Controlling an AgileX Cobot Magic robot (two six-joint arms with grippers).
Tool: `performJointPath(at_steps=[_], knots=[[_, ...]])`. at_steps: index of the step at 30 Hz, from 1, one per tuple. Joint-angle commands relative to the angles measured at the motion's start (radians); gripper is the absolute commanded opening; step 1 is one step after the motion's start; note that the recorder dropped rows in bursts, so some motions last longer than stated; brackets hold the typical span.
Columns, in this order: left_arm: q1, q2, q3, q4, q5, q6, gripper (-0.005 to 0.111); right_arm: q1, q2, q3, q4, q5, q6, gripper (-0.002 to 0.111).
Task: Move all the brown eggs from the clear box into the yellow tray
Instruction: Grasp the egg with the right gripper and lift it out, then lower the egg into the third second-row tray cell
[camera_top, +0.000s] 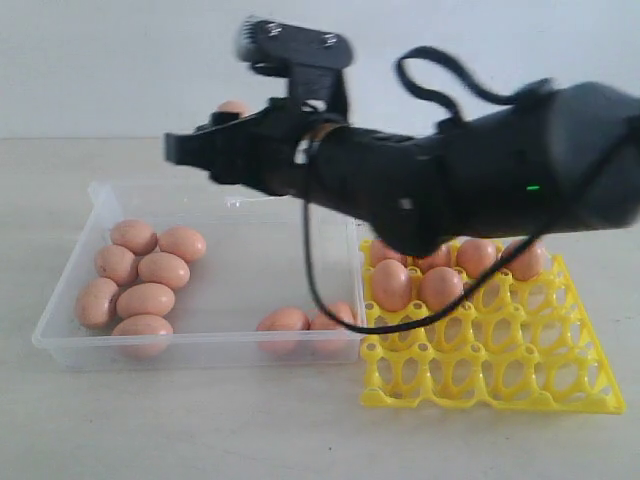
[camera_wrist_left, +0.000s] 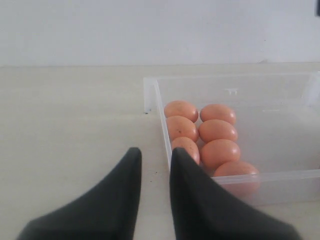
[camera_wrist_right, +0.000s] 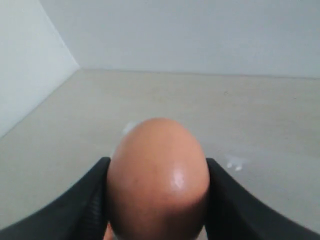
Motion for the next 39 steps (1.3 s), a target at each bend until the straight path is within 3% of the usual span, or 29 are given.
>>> performJointPath(at_steps=[1,3,5,8,11,17,24,32,36,39], knots=[[-0.003,-0.002,-0.003,-0.006,-0.001,-0.010,0.022,-0.208,-0.173,0.186,-0.505,-0.193,0.428,0.000],[-0.003,-0.002,-0.003,-0.006,-0.001,-0.010,0.022,-0.380,-0.192,0.228,-0.936,-0.392,0.764,0.000],[-0.003,-0.002,-0.003,-0.006,-0.001,-0.010,0.022,-0.549,-0.171,0.222,-1.219,-0.617,0.987,0.000],[-0.003,-0.002,-0.003,-0.006,-0.001,-0.010,0.022,-0.765,-0.122,0.208,-1.453,-0.846,1.136,0.000],[-0.003,-0.002,-0.003,-0.006,-0.001,-0.010,0.022,-0.871,-0.090,0.208,-1.609,-0.851,1.184,0.000],[-0.003,-0.002,-0.003,-0.006,-0.001,-0.010,0.022,-0.838,-0.072,0.208,-1.932,-0.767,1.212,0.000],[-0.003,-0.002,-0.003,-0.006,-0.001,-0.010,0.022,-0.784,-0.072,0.220,-1.932,-0.370,1.184,0.000],[-0.003,-0.002,-0.003,-0.006,-0.001,-0.010,0.022,-0.787,-0.072,0.242,-1.932,-0.424,1.202,0.000],[-0.003,-0.002,-0.003,-0.006,-0.001,-0.010,0.022,-0.787,-0.072,0.350,-1.932,-0.221,1.106,0.000],[-0.003,-0.002,-0.003,-0.006,-0.001,-0.010,0.022,-0.787,-0.072,0.388,-1.783,-0.233,0.955,0.000]])
